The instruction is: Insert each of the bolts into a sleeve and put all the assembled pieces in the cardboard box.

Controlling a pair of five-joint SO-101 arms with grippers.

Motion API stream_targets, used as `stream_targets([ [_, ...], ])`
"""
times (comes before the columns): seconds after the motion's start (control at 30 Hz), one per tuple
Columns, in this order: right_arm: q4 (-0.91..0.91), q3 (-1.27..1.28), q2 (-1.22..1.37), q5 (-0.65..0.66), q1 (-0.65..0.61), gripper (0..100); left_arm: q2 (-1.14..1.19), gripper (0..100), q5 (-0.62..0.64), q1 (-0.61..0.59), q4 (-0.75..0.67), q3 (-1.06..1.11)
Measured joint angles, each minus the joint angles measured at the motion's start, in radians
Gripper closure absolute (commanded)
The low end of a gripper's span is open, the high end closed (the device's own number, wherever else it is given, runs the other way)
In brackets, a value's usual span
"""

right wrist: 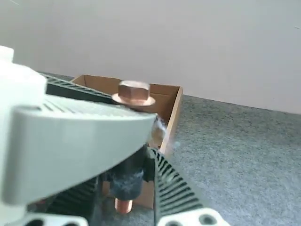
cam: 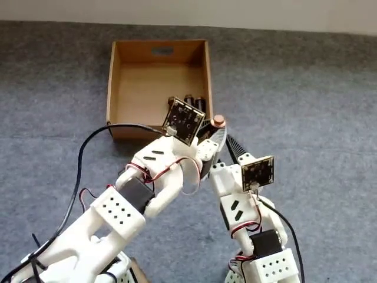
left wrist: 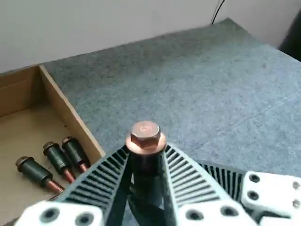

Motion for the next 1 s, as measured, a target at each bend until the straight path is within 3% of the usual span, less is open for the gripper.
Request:
stream_targets([
  [0.1, 0.0, 0.0, 0.0, 0.0, 0.002, 99.3, 0.0, 78, -0.002, -0.006, 0.041, -0.002],
  [0.33, 0.002, 0.0, 0.002, 0.003, 0.003, 99.3, -0.002, 78, -0.002, -0.009, 0.129, -0.014],
  [0.63, 0.002, 0.0, 0.002, 0.003, 0.003, 99.3, -0.089, 78, -0.003, -0.005, 0.141, -0.014],
  [0.7, 0.002, 0.0, 0.002, 0.003, 0.002, 99.3, -0.169, 83, -0.005, -0.023, 0.141, -0.014],
  [0.8, 0.002, 0.0, 0.002, 0.003, 0.002, 99.3, -0.305, 99, -0.005, -0.091, 0.18, -0.014],
  [1.0, 0.002, 0.0, 0.002, 0.003, 0.002, 99.3, -0.523, 99, -0.002, -0.27, 0.365, 0.04],
])
